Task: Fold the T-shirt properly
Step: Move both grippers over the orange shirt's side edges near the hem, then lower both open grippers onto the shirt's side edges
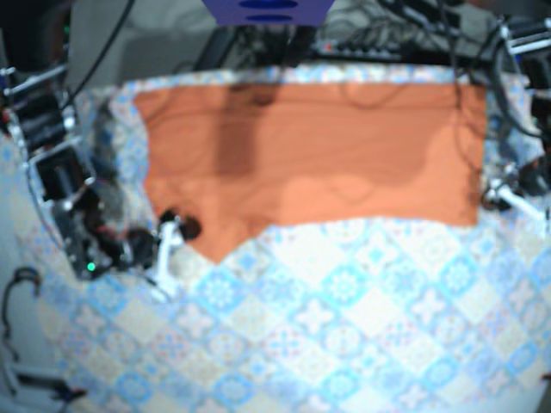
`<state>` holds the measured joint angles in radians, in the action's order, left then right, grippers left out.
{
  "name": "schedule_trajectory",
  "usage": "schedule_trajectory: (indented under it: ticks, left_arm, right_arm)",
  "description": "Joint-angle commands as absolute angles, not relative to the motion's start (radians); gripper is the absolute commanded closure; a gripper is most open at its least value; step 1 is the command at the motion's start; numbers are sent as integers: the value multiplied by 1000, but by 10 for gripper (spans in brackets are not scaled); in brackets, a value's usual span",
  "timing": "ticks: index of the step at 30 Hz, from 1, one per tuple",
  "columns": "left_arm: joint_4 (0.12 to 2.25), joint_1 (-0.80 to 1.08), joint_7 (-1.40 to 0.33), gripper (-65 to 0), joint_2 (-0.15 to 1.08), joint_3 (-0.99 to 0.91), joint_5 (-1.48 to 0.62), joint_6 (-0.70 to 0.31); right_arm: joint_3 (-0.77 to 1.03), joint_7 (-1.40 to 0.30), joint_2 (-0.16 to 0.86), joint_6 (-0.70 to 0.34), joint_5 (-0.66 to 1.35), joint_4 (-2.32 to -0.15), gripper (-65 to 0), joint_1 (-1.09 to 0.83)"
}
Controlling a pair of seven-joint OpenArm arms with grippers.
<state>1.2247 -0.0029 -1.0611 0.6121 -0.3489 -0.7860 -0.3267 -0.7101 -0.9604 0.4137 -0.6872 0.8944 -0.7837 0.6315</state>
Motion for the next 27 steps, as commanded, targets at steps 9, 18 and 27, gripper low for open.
schedule_trajectory:
  ticks: [9,18,27]
  left_arm:
    - [1241,-18,-1047,-463,621,-344,-797,-329]
    - [1241,-18,-1047,-460,619,-341,-797,-329]
    - [1241,-18,-1047,-459,619,-341,-797,-329]
  right_arm:
    - [-719,-842,375,-698,835,-736,-362,700]
    - [-716,-739,254,-698,667,-550,-362,736]
    - [-716,-656,234,-698,607,-493,-362,754]
